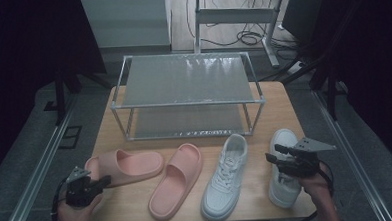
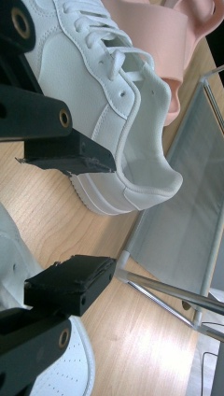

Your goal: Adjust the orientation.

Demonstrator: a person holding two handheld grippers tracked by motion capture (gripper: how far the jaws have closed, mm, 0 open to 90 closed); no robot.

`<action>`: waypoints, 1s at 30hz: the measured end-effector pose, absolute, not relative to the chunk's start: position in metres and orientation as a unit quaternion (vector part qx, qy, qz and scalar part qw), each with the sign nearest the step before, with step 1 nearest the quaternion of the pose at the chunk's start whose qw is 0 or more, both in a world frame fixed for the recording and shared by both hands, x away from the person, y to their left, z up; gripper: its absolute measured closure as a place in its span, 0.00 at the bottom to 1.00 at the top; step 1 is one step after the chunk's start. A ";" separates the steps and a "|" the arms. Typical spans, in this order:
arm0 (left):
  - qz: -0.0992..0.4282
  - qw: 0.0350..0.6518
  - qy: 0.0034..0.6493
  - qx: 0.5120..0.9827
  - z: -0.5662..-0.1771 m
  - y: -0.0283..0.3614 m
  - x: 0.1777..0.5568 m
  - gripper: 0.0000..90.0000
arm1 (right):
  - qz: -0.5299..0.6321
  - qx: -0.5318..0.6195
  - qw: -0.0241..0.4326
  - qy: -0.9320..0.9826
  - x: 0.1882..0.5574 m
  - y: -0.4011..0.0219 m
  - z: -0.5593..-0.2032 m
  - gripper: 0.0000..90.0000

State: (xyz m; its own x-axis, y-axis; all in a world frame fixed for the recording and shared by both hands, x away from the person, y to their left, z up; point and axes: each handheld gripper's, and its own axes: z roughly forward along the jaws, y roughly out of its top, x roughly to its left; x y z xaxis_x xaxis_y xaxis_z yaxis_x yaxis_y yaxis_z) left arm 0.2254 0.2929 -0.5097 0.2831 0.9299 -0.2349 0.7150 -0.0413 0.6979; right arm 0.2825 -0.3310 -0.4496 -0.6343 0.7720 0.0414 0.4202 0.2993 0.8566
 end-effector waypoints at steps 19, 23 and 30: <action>0.151 0.385 0.580 0.701 -0.503 0.292 0.238 1.00 | 0.452 0.386 0.198 0.779 0.280 -0.335 -0.448 0.53; 0.154 0.395 0.560 0.712 -0.492 0.274 0.233 1.00 | 0.451 0.390 0.199 0.778 0.280 -0.336 -0.447 0.53; 0.157 0.394 0.524 0.739 -0.472 0.232 0.251 1.00 | 0.454 0.389 0.201 0.776 0.277 -0.338 -0.444 0.52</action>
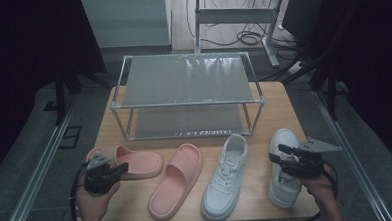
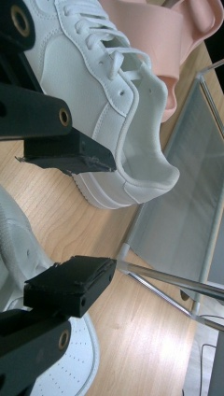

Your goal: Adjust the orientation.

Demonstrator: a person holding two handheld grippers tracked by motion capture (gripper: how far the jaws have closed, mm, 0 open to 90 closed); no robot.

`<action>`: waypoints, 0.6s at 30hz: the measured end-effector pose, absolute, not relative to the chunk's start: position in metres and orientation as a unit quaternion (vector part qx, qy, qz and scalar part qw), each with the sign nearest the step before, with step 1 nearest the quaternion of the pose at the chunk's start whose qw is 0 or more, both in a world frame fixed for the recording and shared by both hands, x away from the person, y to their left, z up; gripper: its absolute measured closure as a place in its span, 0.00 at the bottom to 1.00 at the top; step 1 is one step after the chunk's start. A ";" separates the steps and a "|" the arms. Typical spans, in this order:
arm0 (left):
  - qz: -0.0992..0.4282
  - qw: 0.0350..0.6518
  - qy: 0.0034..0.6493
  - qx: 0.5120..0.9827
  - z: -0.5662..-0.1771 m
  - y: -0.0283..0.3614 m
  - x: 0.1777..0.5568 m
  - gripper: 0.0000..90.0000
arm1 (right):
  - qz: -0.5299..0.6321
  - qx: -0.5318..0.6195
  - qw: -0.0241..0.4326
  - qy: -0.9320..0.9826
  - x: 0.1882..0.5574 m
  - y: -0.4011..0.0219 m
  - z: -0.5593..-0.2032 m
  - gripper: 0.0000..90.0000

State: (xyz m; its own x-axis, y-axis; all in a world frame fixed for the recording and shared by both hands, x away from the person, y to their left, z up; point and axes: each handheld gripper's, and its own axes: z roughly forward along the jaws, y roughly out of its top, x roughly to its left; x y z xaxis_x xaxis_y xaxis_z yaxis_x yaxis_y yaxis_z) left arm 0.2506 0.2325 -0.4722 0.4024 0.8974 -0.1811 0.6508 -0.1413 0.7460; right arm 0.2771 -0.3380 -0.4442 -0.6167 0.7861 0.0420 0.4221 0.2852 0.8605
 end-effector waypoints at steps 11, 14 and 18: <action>0.151 0.370 0.528 0.749 -0.481 0.210 0.285 1.00 | 0.457 0.385 0.197 0.777 0.279 -0.338 -0.444 0.52; 0.153 0.366 0.532 0.748 -0.484 0.210 0.288 1.00 | 0.457 0.385 0.195 0.778 0.280 -0.337 -0.446 0.52; 0.158 0.361 0.543 0.742 -0.488 0.215 0.289 1.00 | 0.456 0.384 0.195 0.779 0.279 -0.336 -0.445 0.52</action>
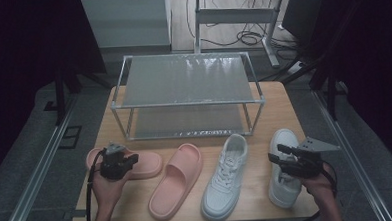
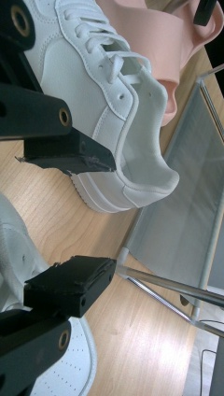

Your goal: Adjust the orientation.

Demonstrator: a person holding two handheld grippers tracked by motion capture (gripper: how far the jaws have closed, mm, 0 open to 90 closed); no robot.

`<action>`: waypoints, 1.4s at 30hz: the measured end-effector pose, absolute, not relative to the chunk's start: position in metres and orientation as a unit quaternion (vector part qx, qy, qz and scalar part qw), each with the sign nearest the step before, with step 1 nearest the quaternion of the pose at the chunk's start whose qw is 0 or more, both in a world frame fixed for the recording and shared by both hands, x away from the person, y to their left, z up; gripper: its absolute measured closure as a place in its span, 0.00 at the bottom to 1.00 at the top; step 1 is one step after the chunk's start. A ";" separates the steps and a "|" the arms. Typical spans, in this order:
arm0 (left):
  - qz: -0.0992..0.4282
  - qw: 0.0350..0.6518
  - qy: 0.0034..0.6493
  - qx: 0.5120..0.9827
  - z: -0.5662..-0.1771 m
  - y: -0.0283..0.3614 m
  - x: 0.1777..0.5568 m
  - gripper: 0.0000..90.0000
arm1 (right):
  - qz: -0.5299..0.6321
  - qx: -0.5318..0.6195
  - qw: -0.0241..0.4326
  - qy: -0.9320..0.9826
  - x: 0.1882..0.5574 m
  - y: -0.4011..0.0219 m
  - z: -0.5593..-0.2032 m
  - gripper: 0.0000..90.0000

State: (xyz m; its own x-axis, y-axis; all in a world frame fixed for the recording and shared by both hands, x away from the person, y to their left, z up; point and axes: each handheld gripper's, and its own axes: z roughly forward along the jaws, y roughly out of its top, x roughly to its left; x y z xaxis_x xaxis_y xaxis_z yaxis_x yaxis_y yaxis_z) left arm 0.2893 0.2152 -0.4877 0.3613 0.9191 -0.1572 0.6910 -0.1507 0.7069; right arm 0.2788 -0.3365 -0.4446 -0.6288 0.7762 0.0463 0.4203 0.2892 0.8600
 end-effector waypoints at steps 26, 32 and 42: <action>0.160 0.344 0.567 0.731 -0.508 0.232 0.279 1.00 | 0.458 0.382 0.203 0.777 0.274 -0.337 -0.441 0.52; 0.159 0.336 0.565 0.736 -0.509 0.232 0.276 1.00 | 0.459 0.379 0.199 0.778 0.273 -0.337 -0.440 0.51; 0.146 0.338 0.567 0.737 -0.510 0.242 0.263 1.00 | 0.458 0.378 0.194 0.781 0.273 -0.335 -0.441 0.51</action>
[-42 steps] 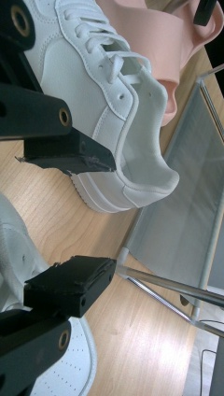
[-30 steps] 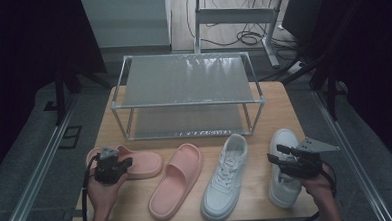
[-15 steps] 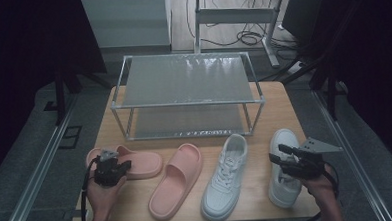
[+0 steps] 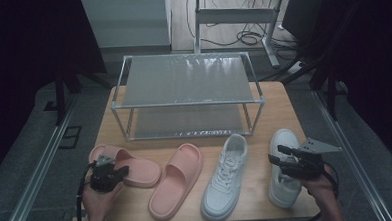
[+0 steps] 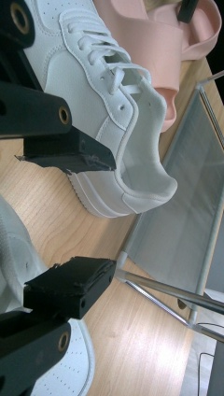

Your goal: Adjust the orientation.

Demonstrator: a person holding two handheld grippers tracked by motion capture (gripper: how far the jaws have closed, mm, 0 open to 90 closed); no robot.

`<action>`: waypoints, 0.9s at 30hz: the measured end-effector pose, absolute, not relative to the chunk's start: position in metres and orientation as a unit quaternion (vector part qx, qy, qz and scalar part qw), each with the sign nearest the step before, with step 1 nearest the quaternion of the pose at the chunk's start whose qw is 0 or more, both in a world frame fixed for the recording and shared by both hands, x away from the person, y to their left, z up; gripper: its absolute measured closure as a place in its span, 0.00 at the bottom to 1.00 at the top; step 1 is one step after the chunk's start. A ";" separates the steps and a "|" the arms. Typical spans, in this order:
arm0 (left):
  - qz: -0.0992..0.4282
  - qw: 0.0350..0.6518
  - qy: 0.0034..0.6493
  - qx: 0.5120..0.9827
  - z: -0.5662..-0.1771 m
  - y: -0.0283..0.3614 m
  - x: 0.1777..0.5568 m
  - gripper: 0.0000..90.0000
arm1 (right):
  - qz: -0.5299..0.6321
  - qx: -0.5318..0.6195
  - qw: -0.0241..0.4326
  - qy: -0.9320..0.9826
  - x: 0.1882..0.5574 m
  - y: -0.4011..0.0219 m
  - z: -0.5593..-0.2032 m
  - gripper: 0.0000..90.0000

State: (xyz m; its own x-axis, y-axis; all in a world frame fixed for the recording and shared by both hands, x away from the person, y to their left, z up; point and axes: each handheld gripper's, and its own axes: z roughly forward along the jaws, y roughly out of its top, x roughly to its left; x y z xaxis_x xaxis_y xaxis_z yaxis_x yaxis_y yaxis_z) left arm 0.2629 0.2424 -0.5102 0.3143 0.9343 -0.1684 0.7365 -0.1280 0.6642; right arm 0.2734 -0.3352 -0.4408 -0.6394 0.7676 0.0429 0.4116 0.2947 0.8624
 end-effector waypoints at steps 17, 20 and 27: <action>0.139 0.332 0.581 0.730 -0.509 0.275 0.237 1.00 | 0.457 0.379 0.192 0.781 0.274 -0.337 -0.442 0.51; 0.139 0.331 0.584 0.728 -0.509 0.279 0.234 1.00 | 0.457 0.379 0.191 0.782 0.275 -0.336 -0.443 0.51; 0.136 0.332 0.589 0.724 -0.509 0.290 0.231 1.00 | 0.456 0.379 0.190 0.782 0.275 -0.336 -0.443 0.51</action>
State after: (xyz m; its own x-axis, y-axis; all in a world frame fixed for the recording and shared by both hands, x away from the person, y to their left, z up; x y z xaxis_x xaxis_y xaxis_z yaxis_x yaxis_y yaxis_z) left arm 0.2306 0.2897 -0.5093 0.2697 0.9432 -0.1939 0.7632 -0.0865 0.6404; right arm 0.2747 -0.3364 -0.4435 -0.6399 0.7669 0.0482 0.4194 0.2960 0.8582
